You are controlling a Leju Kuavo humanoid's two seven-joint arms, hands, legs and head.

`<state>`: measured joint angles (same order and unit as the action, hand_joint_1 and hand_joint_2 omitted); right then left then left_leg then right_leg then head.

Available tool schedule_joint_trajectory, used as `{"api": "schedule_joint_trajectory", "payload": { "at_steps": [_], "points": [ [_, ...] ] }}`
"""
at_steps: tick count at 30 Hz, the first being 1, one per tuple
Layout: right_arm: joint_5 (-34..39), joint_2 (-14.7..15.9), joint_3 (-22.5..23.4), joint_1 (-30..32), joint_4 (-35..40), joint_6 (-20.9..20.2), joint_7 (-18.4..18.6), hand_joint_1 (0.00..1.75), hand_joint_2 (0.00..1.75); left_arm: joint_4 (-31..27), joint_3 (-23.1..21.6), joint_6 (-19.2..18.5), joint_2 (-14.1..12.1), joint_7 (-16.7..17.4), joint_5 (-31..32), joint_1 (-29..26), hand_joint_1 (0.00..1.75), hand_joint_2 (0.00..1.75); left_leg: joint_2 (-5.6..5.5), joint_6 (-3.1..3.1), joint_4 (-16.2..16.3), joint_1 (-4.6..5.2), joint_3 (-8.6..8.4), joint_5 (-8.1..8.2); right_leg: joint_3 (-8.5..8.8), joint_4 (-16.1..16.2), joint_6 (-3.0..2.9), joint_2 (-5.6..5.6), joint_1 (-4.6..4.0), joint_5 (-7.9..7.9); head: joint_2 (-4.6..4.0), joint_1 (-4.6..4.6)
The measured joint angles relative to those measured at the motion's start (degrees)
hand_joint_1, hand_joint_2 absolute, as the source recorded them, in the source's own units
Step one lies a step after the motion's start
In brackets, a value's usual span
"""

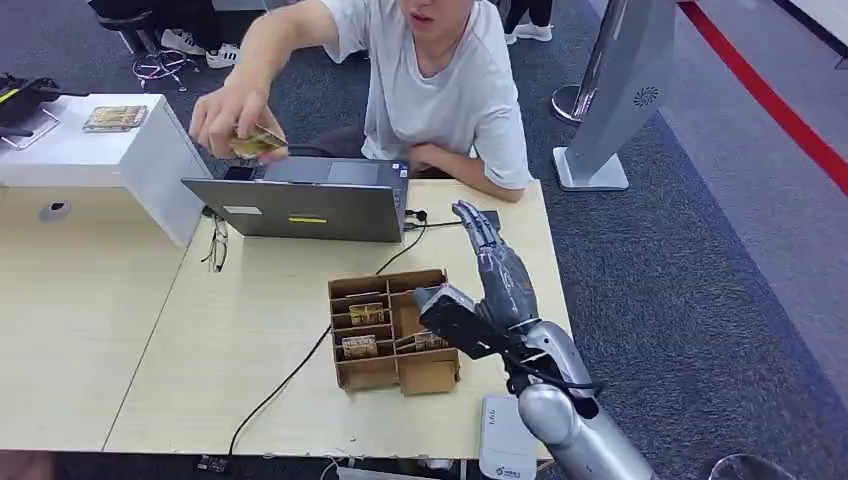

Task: Pass the card to the sensor for recognition and then transmit it.

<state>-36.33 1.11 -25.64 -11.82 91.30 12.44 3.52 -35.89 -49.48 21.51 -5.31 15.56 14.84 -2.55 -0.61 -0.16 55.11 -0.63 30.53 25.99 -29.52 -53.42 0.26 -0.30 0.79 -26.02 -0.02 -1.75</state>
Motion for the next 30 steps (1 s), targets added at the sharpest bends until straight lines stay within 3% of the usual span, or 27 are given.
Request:
{"api": "schedule_joint_trajectory", "payload": {
  "at_steps": [13,14,23,30],
  "points": [
    [-1.5,0.0,0.6,2.8,2.4,0.1,-0.9,0.0,0.0,0.6,0.0,-0.3,0.2,-0.6,1.9,0.3,0.0,0.0,0.0,0.0,0.0,0.0,0.01,0.0,-0.01,0.0,0.0,-0.01,0.0,0.0,0.0,0.02],
    [-1.9,-0.2,0.7,3.2,2.8,0.1,-1.3,0.0,1.75,0.6,0.1,-0.4,0.2,-0.5,2.5,0.3,0.0,0.0,0.0,0.0,0.0,0.0,0.02,0.0,-0.01,0.0,0.0,-0.01,0.0,0.0,0.0,0.0],
    [-2.1,-1.0,1.1,6.8,4.9,0.6,-4.6,0.0,1.75,0.6,3.7,-2.6,0.6,0.5,9.1,-1.2,0.0,0.0,0.0,0.0,0.0,0.0,0.03,0.01,-0.02,0.0,0.0,0.0,0.0,-0.01,0.0,0.0],
    [-4.0,-1.4,1.1,7.8,5.0,0.8,-4.5,0.0,1.75,0.1,7.1,-4.1,1.0,0.8,12.6,-2.3,0.0,0.0,0.0,0.0,0.0,0.0,0.04,0.0,-0.02,0.0,0.0,0.0,0.0,0.0,0.0,0.02]
  ]
}}
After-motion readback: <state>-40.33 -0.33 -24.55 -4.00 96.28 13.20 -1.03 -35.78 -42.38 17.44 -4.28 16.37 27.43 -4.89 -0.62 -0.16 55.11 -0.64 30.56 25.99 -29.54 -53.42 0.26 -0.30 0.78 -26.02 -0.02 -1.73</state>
